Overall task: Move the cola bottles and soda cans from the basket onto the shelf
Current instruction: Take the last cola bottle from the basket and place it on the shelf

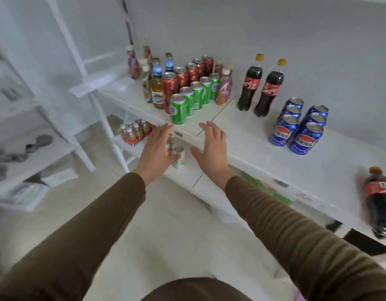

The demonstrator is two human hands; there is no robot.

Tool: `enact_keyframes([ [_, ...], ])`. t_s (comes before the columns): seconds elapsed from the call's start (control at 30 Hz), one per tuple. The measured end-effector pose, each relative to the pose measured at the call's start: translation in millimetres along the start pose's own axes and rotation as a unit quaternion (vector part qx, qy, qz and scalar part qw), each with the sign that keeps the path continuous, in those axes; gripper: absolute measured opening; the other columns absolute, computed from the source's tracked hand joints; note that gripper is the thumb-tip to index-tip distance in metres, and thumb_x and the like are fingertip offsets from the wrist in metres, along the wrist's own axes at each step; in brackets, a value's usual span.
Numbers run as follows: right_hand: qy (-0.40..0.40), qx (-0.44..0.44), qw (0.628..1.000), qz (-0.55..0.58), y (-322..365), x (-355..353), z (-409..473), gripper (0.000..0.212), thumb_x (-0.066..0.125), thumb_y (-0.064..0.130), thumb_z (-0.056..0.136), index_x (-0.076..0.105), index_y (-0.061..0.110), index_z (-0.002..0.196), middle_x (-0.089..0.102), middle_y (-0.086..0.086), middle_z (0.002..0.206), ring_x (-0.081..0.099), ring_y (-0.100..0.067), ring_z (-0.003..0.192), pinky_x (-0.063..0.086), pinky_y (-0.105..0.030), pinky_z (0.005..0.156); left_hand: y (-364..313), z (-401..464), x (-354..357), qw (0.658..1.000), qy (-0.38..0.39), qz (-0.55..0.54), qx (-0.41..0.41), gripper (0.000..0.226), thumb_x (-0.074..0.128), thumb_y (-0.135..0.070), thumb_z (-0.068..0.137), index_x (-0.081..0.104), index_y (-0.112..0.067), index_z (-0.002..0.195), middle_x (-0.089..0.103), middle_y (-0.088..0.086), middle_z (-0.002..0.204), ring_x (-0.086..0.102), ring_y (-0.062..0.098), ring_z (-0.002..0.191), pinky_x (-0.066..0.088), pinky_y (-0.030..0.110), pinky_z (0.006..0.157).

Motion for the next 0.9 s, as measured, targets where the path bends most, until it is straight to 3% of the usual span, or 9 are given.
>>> enact_keyframes([
  [0.13, 0.074, -0.057, 0.996, 0.017, 112, 74, -39, 0.072, 0.076, 0.027, 0.079, 0.047, 0.013, 0.143, 0.04, -0.011, 0.151, 0.037, -0.035, 0.132, 0.032, -0.044, 0.113, 77, -95, -88, 0.994, -0.046, 0.059, -0.079, 0.094, 0.081, -0.025, 0.082, 0.027, -0.019, 0.158, 0.026, 0.004, 0.165, 0.017, 0.025, 0.152, 0.015, 0.033, 0.121],
  [0.47, 0.226, -0.205, 0.947, 0.104, 358, 219, -188, 0.073, 0.075, 0.029, 0.083, 0.042, 0.014, 0.146, 0.036, -0.009, 0.152, 0.031, -0.031, 0.139, 0.028, -0.042, 0.117, 209, -353, -262, 0.953, -0.133, 0.13, -0.24, 0.091, 0.081, -0.028, 0.084, 0.029, -0.018, 0.158, 0.022, 0.003, 0.167, 0.012, 0.025, 0.155, 0.013, 0.045, 0.126],
  [0.7, 0.308, -0.262, 0.908, 0.104, 464, 302, -236, 0.074, 0.073, 0.029, 0.084, 0.039, 0.017, 0.148, 0.033, -0.008, 0.155, 0.03, -0.03, 0.137, 0.026, -0.037, 0.116, 282, -449, -325, 0.921, -0.184, 0.139, -0.315, 0.094, 0.081, -0.027, 0.083, 0.027, -0.017, 0.159, 0.022, 0.005, 0.167, 0.01, 0.024, 0.155, 0.002, 0.029, 0.122],
  [0.9, 0.365, -0.278, 0.879, 0.13, 548, 395, -251, 0.072, 0.074, 0.025, 0.083, 0.041, 0.015, 0.147, 0.036, -0.011, 0.153, 0.029, -0.031, 0.138, 0.028, -0.042, 0.116, 375, -495, -369, 0.895, -0.172, 0.136, -0.387, 0.095, 0.083, -0.027, 0.08, 0.029, -0.017, 0.158, 0.024, 0.005, 0.166, 0.013, 0.027, 0.155, 0.01, 0.04, 0.126],
])
Point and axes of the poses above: each hand's wrist, its own z-axis towards the middle knuckle, its own x-axis out of the palm, y = z × x, the point moved 9 cm from there along z, towards the middle knuckle
